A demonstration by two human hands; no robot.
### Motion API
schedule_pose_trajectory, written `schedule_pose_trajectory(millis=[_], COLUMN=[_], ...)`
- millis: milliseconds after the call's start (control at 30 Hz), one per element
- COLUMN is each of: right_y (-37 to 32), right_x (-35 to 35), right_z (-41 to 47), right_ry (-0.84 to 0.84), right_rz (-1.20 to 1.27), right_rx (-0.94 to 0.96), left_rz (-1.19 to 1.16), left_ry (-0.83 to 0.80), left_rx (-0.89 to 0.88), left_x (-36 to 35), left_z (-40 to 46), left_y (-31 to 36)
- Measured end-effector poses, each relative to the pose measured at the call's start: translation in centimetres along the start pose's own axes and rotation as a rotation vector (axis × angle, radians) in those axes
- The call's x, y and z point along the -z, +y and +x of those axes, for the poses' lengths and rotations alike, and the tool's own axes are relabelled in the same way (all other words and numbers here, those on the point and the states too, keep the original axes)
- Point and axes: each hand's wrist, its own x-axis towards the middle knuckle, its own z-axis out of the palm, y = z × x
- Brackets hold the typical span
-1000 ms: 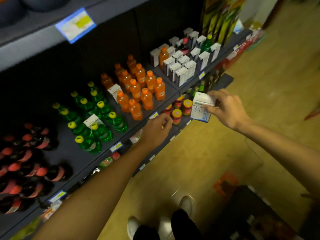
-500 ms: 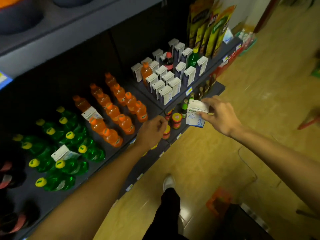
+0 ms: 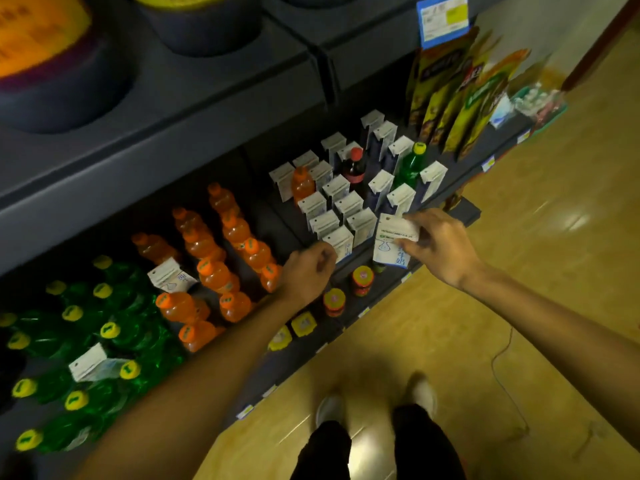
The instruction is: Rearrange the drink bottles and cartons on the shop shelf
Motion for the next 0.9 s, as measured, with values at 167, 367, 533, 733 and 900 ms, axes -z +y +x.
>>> schedule_pose_trajectory(millis=[167, 367, 533, 733, 900], right_y=[3.6, 9.7, 13.8, 16.4, 17.3], right_x=[0.0, 1.4, 3.3, 3.2, 2.3], right_z=[5.2, 10.9, 14.7, 18.1, 20.1], right_ry=[-0.062, -0.121, -0.142, -0.158, -0.153], right_rz=[0.031, 0.072, 0.112, 0.163, 0.235], right_rx=[0.118, 0.23, 0.293, 0.348, 0.392], left_rz=[0.022, 0.056, 0.106, 0.182, 0.278], left_ry=[0.022, 0.115, 0.157, 0.183, 0.23], left_rx=[0.092, 0.251, 0.344, 0.39, 0.409], left_x=[-2.0, -3.8, -6.3, -7.6, -7.9], left_z=[3.7, 10.6, 15.2, 20.6, 25.1], left_y=[0.5, 3.8, 6.1, 7.5, 6.6])
